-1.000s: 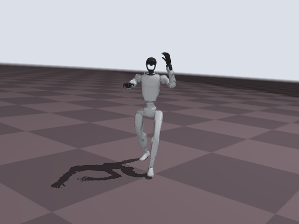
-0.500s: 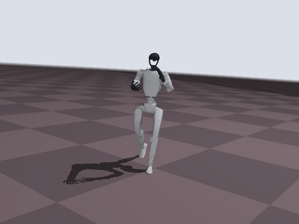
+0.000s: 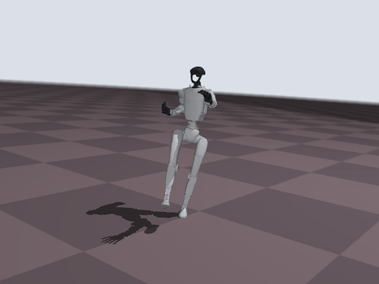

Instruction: Kungfu

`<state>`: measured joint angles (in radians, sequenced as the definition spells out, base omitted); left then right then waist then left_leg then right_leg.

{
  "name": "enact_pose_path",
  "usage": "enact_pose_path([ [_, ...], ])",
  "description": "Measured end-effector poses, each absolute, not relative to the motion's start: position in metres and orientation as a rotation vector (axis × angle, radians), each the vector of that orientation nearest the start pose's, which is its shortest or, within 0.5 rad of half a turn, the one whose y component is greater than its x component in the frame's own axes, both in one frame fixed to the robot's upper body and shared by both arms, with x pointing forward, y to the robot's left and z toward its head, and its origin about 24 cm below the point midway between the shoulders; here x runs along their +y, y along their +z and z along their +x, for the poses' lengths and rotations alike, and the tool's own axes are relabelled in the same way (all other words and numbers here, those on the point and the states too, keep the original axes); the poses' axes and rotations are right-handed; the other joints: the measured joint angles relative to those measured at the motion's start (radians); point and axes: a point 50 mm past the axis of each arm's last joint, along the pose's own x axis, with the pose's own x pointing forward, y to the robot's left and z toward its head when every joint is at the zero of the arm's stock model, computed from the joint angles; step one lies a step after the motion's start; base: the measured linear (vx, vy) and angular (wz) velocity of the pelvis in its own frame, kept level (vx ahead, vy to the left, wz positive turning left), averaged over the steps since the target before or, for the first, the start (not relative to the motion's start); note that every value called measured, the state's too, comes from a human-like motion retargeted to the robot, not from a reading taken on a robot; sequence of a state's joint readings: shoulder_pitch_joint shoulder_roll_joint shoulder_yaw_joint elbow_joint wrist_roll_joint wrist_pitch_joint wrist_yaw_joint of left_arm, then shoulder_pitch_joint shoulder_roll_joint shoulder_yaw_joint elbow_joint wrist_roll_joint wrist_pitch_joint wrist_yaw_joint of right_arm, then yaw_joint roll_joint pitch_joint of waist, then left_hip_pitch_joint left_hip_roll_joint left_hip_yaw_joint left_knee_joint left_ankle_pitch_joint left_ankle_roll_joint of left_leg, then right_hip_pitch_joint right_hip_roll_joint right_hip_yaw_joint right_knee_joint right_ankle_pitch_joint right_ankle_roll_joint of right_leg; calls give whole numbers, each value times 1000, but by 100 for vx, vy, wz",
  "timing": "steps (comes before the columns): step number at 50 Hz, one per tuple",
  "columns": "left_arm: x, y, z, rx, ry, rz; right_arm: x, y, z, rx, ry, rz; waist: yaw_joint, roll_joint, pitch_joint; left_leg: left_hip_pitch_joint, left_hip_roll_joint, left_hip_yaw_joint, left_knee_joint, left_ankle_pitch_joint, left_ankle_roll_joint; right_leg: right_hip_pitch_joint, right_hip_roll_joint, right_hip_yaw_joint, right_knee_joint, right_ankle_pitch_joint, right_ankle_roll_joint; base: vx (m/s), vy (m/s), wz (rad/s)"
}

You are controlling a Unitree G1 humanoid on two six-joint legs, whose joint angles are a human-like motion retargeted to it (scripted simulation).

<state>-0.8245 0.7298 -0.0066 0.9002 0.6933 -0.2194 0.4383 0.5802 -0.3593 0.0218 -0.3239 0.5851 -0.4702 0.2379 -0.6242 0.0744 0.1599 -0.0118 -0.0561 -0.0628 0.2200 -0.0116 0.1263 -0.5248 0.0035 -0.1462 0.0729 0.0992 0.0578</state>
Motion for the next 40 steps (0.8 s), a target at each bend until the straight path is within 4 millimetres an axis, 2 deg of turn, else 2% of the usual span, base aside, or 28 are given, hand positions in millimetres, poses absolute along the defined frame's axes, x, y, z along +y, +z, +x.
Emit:
enact_pose_path([
  [2, 309, 186, 348, -303, 438, 1086, -203, 92, 168, -383, 197, 70, 40, 12, -24, -26, -9, 18, 3, 2, -6, 60, -9, 29, 42, 1, 10, 0, 8, -43],
  [5, 280, 146, 324, -307, 154, 668, -182, 144, 214, -643, 269, -92, 134, 22, -85, -87, -13, 55, 9, -6, -15, 174, -18, 46, 127, -60, 37, -10, 1, -75],
  [8, 250, 81, 278, -228, -155, 169, -169, 209, 252, -870, 269, -265, 264, 21, -151, -191, 9, 109, 54, -27, -37, 314, -29, 20, 230, -135, 33, -20, -4, -104],
  [10, 233, 22, 233, -55, -289, -132, -163, 251, 275, -986, 197, -407, 353, 4, -195, -281, 20, 131, 111, -45, -57, 417, -51, -8, 278, -174, 34, -28, -5, -81],
  [12, 215, -34, 182, 163, -367, -330, -166, 286, 299, -1062, 77, -587, 456, -19, -234, -383, 30, 148, 175, -67, -66, 521, -64, -52, 289, -178, 8, -35, -7, -54],
  [13, 215, -51, 157, 248, -378, -396, -170, 302, 310, -1085, 9, -681, 498, -30, -248, -433, 36, 149, 207, -73, -71, 568, -62, -66, 290, -167, -7, -41, -17, -39],
  [15, 222, -72, 108, 396, -337, -481, -180, 326, 339, -1072, -166, -833, 575, -69, -275, -541, 52, 157, 283, -94, -79, 636, -31, -35, 276, -133, -21, -47, -31, -38],
  [17, 229, -79, 76, 460, -231, -530, -201, 341, 361, -994, -337, -1051, 638, -137, -279, -649, 50, 172, 351, -112, -83, 689, -1, 38, 209, -40, 54, -53, -44, -17],
  [18, 234, -79, 67, 466, -184, -549, -217, 353, 369, -918, -404, -1214, 664, -180, -277, -705, 38, 185, 383, -114, -83, 712, -4, 54, 153, -8, 140, -59, -44, 7],
  [19, 240, -76, 58, 472, -150, -562, -236, 363, 374, -785, -475, -1373, 684, -212, -274, -757, 33, 195, 420, -117, -81, 730, -20, 23, 101, -40, 171, -60, -41, 17],
  [20, 246, -73, 51, 477, -124, -572, -259, 373, 376, -617, -556, -1517, 703, -237, -270, -807, 30, 202, 459, -120, -79, 745, -42, -32, 52, -105, 174, -59, -35, -9],
  [22, 248, -64, 48, 470, -160, -570, -294, 381, 374, -289, -851, -1531, 767, -231, -245, -880, 70, 196, 526, -136, -87, 744, -28, -79, 22, -271, 111, -55, -28, -29],
  [23, 248, -60, 49, 471, -187, -549, -304, 388, 369, -225, -911, -1500, 788, -231, -228, -901, 77, 187, 543, -137, -91, 735, -8, -67, 30, -341, 76, -43, -26, 5],
  [25, 249, -57, 46, 474, -186, -513, -295, 399, 369, -306, -805, -1453, 783, -230, -202, -928, 73, 169, 562, -127, -93, 718, 22, -30, 53, -427, 40, -28, -23, 52],
  [27, 249, -58, 44, 472, -152, -527, -266, 408, 371, -568, -739, -1450, 735, -197, -197, -938, 59, 143, 565, -108, -99, 720, 52, -52, 66, -454, 25, -13, -4, 73],
  [30, 248, -59, 39, 496, -163, -553, -230, 408, 367, -941, -736, -1431, 674, -157, -204, -941, 52, 124, 557, -88, -111, 720, 76, -75, 73, -440, 32, 1, 8, 46],
  [32, 251, -56, 43, 491, -189, -534, -236, 397, 372, -880, -723, -1419, 674, -162, -209, -925, 55, 151, 536, -79, -105, 722, 69, -77, 67, -411, 45, 12, -2, 19],
  [35, 267, -48, 64, 454, -198, -427, -249, 384, 377, -763, -707, -1354, 690, -186, -220, -893, 94, 245, 514, -118, -88, 724, 49, -81, 50, -344, 56, 19, -6, -5],
  [38, 288, -41, 95, 419, -146, -248, -247, 377, 375, -807, -664, -1252, 696, -201, -224, -844, 103, 275, 483, -145, -93, 737, 25, -87, 43, -230, 90, 36, -2, -25],
  [40, 303, -37, 120, 395, -81, -129, -237, 371, 374, -878, -597, -1173, 683, -207, -233, -802, 89, 278, 452, -149, -107, 742, 1, -95, 53, -118, 140, 37, 6, -24],
])
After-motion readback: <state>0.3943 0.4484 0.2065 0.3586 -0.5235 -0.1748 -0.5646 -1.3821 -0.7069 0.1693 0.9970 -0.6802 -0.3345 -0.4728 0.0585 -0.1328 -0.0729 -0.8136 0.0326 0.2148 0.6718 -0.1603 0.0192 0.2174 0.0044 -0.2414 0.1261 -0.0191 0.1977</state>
